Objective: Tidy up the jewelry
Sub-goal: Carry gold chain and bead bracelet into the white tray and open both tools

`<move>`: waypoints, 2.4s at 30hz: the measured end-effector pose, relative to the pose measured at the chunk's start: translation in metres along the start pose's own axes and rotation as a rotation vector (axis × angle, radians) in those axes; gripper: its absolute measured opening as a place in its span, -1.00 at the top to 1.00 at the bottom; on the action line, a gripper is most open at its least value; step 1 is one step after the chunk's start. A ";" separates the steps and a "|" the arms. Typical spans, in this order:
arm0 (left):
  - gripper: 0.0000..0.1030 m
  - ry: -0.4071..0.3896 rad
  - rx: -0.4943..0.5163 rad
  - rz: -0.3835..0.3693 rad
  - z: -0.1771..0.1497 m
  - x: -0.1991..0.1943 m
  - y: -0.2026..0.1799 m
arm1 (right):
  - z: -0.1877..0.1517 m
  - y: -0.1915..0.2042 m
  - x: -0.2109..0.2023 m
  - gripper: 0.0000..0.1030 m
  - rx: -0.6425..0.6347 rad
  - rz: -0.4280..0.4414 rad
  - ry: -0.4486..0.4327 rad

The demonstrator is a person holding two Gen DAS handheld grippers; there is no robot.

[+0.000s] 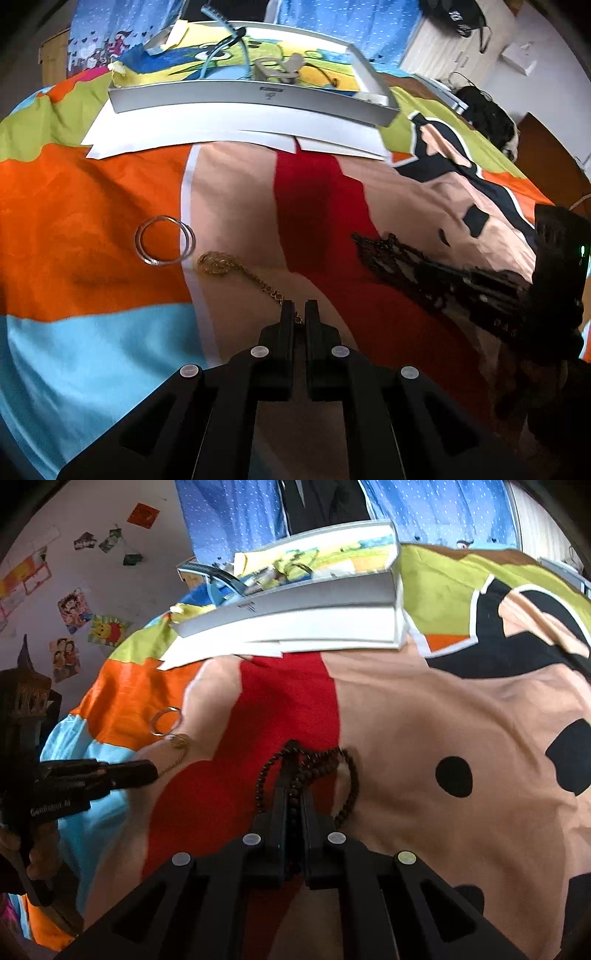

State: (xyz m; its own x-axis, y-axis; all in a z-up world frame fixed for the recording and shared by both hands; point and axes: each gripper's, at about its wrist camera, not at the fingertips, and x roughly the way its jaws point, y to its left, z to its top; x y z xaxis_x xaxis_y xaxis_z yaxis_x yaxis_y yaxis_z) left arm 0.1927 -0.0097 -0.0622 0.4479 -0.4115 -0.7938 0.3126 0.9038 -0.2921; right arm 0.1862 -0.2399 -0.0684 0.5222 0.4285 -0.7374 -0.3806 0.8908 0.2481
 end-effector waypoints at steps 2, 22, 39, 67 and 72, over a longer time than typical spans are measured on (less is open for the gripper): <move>0.94 -0.002 -0.002 -0.006 -0.004 -0.004 -0.005 | 0.002 0.006 -0.006 0.87 -0.003 0.004 -0.016; 0.95 -0.200 0.061 -0.007 0.075 -0.058 -0.018 | 0.076 0.033 -0.050 0.88 -0.091 0.060 -0.220; 0.95 -0.449 0.101 -0.003 0.228 -0.067 -0.030 | 0.199 0.010 -0.051 0.88 -0.151 -0.013 -0.412; 0.78 -0.230 0.007 -0.030 0.236 0.061 0.017 | 0.183 -0.058 0.037 0.15 -0.027 -0.119 -0.295; 0.09 -0.308 -0.008 -0.036 0.233 0.034 0.013 | 0.185 -0.056 0.012 -0.03 -0.035 -0.175 -0.348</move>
State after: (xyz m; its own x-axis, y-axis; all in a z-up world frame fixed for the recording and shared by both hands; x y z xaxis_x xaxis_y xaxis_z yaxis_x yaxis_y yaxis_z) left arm 0.4072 -0.0395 0.0317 0.6699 -0.4585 -0.5840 0.3268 0.8883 -0.3226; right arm 0.3550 -0.2562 0.0253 0.8067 0.3012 -0.5084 -0.2853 0.9520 0.1112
